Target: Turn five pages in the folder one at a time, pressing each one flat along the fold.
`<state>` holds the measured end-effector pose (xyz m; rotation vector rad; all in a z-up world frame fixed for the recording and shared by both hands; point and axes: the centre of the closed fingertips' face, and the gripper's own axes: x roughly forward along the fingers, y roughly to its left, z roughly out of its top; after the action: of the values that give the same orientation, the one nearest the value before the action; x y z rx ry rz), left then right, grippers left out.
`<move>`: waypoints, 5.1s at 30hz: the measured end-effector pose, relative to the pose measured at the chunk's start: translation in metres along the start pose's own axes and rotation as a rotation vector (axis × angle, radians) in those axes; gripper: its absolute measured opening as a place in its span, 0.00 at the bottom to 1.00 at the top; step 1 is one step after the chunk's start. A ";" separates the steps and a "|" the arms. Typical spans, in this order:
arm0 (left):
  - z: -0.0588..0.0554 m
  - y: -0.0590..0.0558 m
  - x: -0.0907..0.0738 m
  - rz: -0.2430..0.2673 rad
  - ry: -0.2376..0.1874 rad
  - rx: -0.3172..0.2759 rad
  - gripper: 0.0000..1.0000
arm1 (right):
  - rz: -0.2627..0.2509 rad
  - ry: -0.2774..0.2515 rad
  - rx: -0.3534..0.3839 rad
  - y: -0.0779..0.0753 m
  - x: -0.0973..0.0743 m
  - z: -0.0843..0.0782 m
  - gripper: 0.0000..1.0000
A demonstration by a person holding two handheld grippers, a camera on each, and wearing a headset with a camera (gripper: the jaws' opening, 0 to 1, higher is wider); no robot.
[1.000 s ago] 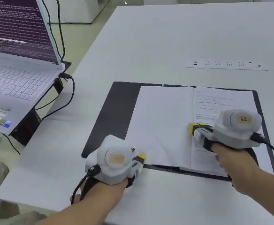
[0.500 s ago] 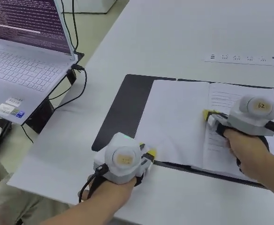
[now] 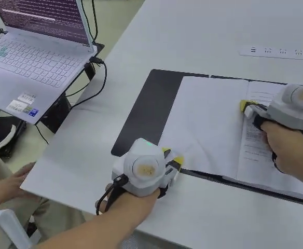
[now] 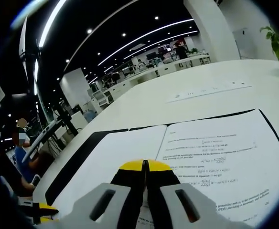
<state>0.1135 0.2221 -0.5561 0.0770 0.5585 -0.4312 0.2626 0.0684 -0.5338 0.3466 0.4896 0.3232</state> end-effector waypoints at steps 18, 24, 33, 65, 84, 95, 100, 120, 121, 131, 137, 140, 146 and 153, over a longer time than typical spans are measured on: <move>-0.001 0.001 0.001 -0.004 -0.023 -0.005 0.18 | -0.045 -0.030 0.012 -0.028 0.050 0.033 0.00; -0.002 0.001 0.001 -0.004 -0.027 -0.006 0.18 | -0.060 -0.043 0.013 -0.040 0.066 0.041 0.00; 0.000 0.000 0.000 -0.004 -0.029 -0.010 0.18 | -0.056 -0.034 0.007 -0.046 0.072 0.038 0.00; 0.000 0.001 0.001 -0.007 -0.038 -0.022 0.16 | 0.022 0.024 0.013 0.002 -0.007 0.000 0.00; 0.000 0.001 0.000 -0.009 -0.045 -0.009 0.15 | 0.068 0.052 0.052 0.014 -0.041 -0.029 0.00; 0.000 0.002 -0.001 -0.012 -0.050 0.014 0.15 | 0.092 0.077 0.075 0.024 -0.062 -0.047 0.00; 0.000 0.001 -0.001 -0.013 -0.055 0.018 0.15 | 0.105 0.088 0.082 0.033 -0.074 -0.056 0.00; -0.001 0.000 -0.001 -0.013 -0.066 0.023 0.15 | 0.131 0.126 0.094 0.048 -0.109 -0.093 0.00; -0.001 0.000 -0.001 -0.012 -0.066 0.023 0.15 | 0.133 0.130 0.094 0.050 -0.111 -0.095 0.00; -0.001 0.000 -0.002 -0.002 -0.064 0.014 0.15 | 0.154 0.177 0.138 0.060 -0.139 -0.116 0.00; -0.001 0.001 -0.002 -0.002 -0.063 0.008 0.15 | 0.168 0.224 0.212 0.069 -0.155 -0.126 0.00; -0.001 0.001 -0.002 -0.002 -0.057 0.008 0.15 | 0.181 0.242 0.303 0.076 -0.165 -0.127 0.00; 0.001 0.001 -0.001 -0.002 -0.003 -0.002 0.15 | 0.193 0.199 0.320 0.082 -0.190 -0.111 0.00; 0.004 -0.008 -0.009 -0.024 0.158 -0.237 0.29 | 0.173 0.152 0.340 0.081 -0.213 -0.086 0.00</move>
<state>0.1050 0.2172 -0.5473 -0.1244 0.7632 -0.3815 0.0232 0.0810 -0.4878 0.7008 0.6675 0.4371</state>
